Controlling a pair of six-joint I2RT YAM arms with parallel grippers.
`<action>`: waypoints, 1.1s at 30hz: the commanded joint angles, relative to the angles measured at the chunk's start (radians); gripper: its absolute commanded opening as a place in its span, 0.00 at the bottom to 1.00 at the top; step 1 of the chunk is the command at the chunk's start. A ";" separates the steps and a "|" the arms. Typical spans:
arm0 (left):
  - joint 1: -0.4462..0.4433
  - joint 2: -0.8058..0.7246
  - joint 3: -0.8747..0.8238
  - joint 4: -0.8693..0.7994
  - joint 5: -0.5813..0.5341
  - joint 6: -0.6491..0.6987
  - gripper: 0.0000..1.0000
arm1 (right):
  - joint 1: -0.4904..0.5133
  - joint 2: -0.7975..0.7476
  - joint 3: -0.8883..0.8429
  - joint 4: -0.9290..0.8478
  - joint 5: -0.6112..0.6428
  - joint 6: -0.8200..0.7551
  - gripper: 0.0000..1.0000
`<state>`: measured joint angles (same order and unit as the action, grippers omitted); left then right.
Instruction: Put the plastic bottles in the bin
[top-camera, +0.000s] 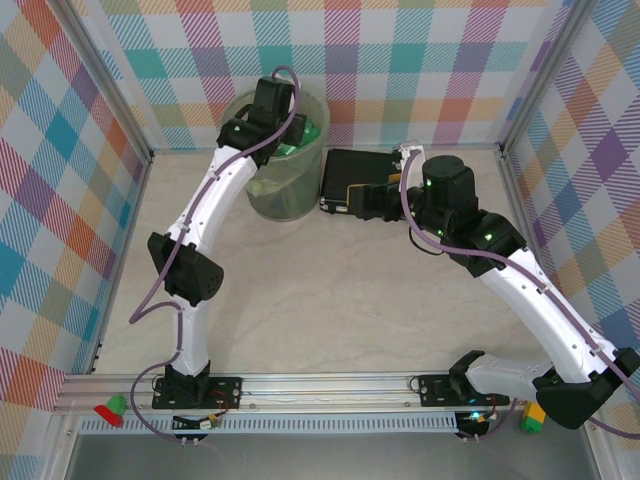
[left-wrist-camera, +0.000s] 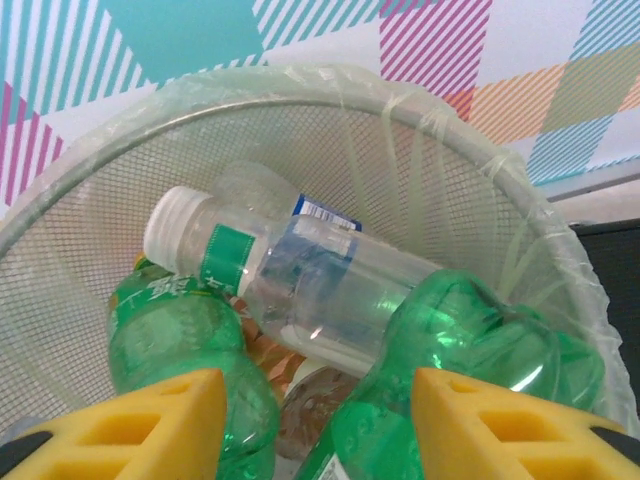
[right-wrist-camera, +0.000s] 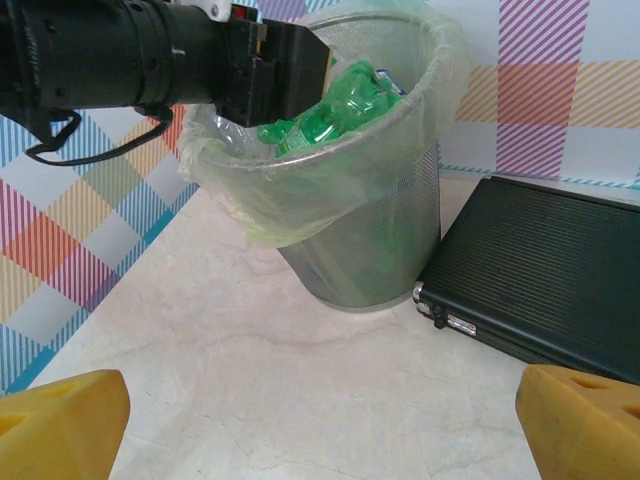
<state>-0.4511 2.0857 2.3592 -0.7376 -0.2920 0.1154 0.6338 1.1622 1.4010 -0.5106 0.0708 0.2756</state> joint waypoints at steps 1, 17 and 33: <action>0.000 0.052 0.023 -0.004 0.018 -0.020 0.51 | -0.006 -0.016 -0.003 0.000 0.012 0.014 0.99; 0.006 -0.037 -0.002 -0.029 0.044 -0.067 0.55 | -0.006 -0.009 -0.006 0.015 0.014 0.020 0.99; 0.005 -0.497 -0.508 0.137 -0.005 -0.292 0.96 | -0.011 -0.038 -0.059 0.022 0.139 0.001 0.99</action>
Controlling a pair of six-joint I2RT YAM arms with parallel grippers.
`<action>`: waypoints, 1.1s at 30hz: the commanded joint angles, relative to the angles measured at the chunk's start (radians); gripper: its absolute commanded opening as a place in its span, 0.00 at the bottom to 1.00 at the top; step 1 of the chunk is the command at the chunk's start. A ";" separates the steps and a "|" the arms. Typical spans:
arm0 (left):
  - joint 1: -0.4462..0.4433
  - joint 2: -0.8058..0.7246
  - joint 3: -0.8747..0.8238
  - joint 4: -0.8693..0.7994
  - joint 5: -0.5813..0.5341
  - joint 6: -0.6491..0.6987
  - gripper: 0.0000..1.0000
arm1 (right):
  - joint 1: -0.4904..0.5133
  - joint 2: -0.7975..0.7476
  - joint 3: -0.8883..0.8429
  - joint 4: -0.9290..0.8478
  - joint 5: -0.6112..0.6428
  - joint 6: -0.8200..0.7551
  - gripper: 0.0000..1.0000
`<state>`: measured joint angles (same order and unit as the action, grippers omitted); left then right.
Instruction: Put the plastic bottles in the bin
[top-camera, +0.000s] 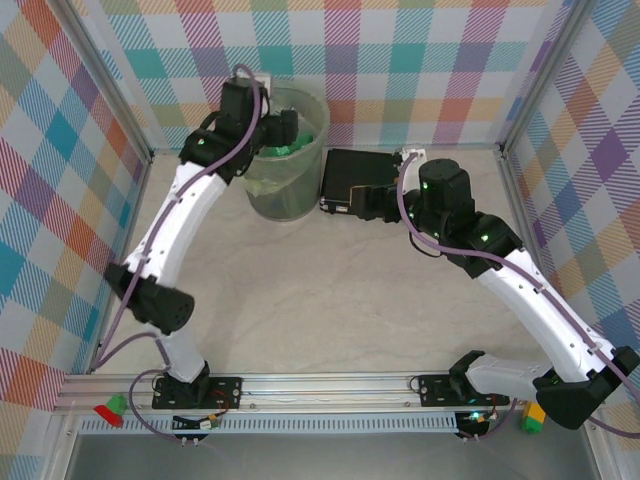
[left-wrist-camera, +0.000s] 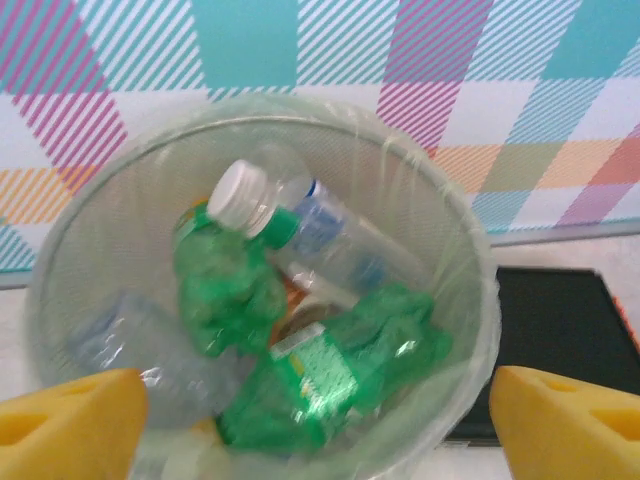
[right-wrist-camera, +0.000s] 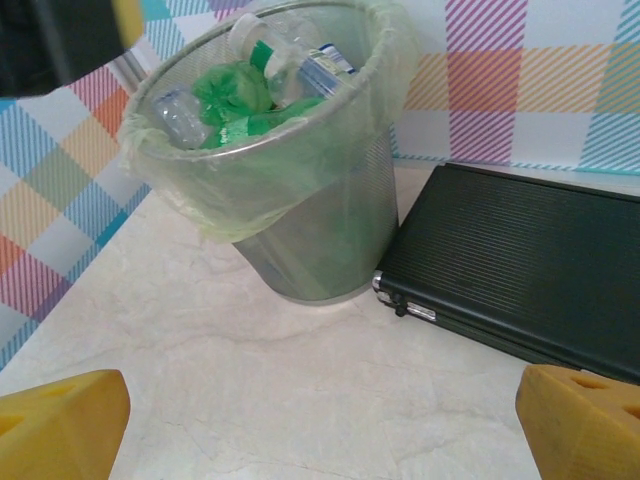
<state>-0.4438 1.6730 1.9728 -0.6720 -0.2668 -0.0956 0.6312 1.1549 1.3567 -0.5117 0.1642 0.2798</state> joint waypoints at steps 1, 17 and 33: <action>-0.003 -0.135 -0.193 0.093 -0.037 -0.111 1.00 | -0.011 -0.035 -0.024 0.026 0.055 -0.008 0.99; -0.001 -0.634 -0.996 0.112 -0.282 -0.342 0.99 | -0.106 -0.135 -0.299 0.131 0.279 -0.090 0.99; 0.194 -0.473 -1.466 0.928 -0.378 -0.015 1.00 | -0.363 -0.019 -0.808 0.683 0.400 -0.256 0.99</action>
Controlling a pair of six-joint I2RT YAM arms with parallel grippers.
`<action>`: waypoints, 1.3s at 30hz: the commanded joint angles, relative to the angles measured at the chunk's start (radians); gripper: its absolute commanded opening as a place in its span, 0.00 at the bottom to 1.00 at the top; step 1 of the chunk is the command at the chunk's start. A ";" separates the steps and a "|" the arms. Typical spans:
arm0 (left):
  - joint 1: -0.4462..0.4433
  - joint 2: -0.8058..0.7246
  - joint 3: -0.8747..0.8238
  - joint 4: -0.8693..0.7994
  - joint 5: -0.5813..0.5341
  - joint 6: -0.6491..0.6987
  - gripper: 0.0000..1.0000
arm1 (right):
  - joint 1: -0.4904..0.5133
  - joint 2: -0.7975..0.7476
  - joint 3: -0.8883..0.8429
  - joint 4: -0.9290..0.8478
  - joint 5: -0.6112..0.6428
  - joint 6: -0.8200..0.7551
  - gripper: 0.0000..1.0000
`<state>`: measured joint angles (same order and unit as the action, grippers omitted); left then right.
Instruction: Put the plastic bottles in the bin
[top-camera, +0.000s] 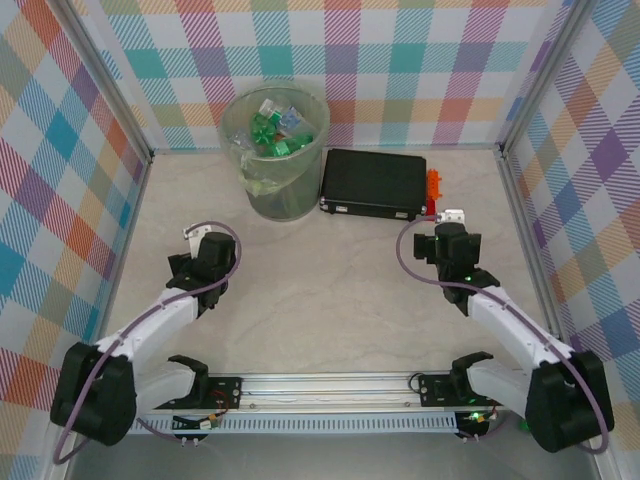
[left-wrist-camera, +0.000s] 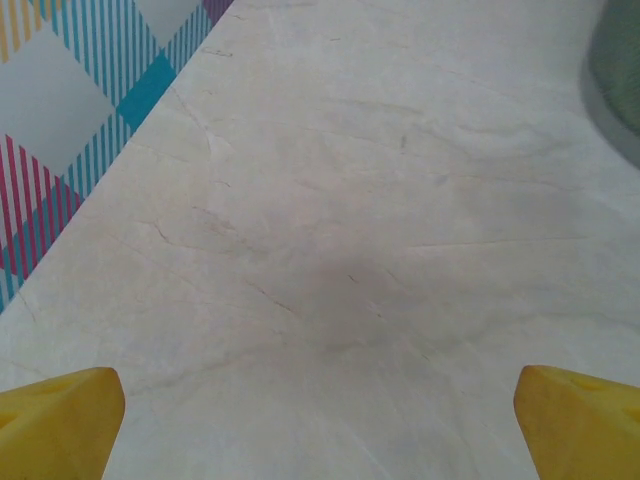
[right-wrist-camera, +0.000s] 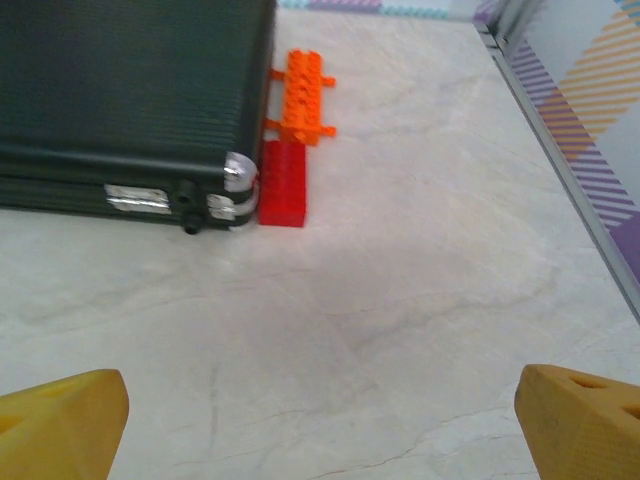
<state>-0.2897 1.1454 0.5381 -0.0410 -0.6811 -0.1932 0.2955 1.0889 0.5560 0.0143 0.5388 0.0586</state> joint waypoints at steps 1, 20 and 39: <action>0.053 0.104 -0.047 0.381 0.051 0.105 1.00 | -0.044 0.080 -0.012 0.182 0.022 -0.027 0.99; 0.221 0.433 -0.133 0.911 0.546 0.206 0.99 | -0.199 0.391 -0.163 0.813 -0.290 -0.052 0.99; 0.214 0.433 -0.122 0.889 0.561 0.223 1.00 | -0.229 0.446 -0.175 0.872 -0.415 -0.062 0.99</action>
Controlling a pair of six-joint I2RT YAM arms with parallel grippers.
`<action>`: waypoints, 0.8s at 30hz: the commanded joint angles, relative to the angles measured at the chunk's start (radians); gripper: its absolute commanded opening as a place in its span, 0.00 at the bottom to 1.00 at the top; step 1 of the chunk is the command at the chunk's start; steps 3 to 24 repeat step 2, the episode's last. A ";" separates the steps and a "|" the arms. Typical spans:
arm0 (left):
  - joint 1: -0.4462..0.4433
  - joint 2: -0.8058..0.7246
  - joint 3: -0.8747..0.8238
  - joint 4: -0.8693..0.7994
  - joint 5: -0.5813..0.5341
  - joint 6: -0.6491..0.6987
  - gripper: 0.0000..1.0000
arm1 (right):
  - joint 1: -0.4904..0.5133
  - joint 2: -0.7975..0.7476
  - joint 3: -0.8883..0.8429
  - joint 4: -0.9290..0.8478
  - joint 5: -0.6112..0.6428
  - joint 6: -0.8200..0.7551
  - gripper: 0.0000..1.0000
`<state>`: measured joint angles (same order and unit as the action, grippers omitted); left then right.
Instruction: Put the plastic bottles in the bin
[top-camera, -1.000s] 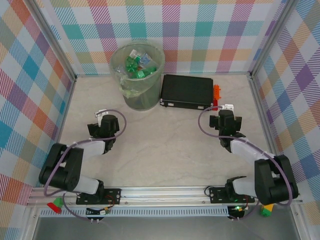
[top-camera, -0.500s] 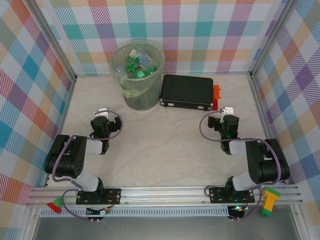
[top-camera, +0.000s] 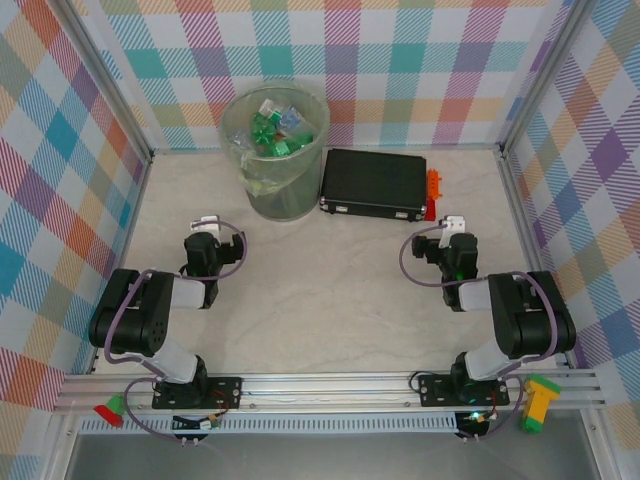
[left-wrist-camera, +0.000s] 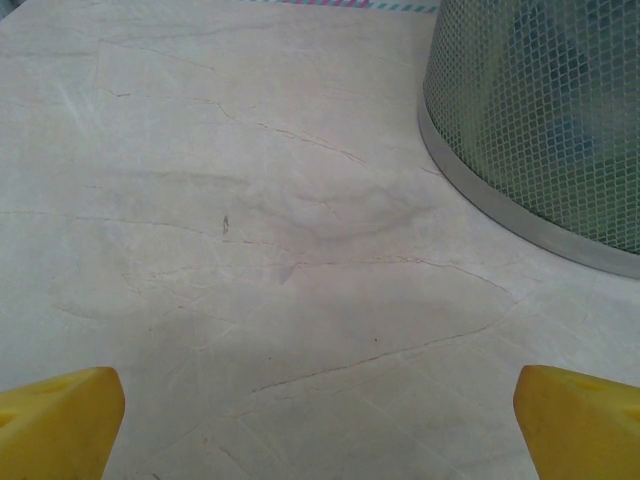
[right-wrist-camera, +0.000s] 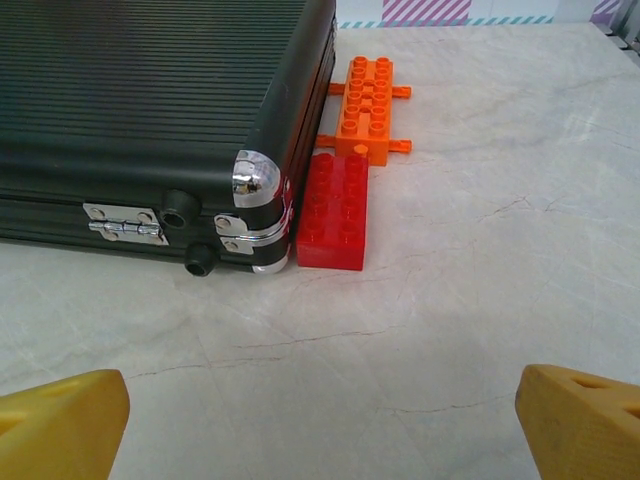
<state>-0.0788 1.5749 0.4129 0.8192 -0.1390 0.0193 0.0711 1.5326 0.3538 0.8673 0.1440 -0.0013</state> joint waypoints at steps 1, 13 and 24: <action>0.003 0.004 0.002 0.030 0.017 0.012 1.00 | -0.008 0.001 0.028 0.017 -0.025 0.000 0.99; 0.002 0.002 0.001 0.032 0.019 0.013 1.00 | -0.008 0.001 0.030 0.017 -0.026 -0.001 0.99; 0.002 0.002 0.001 0.032 0.019 0.013 1.00 | -0.008 0.001 0.030 0.017 -0.026 -0.001 0.99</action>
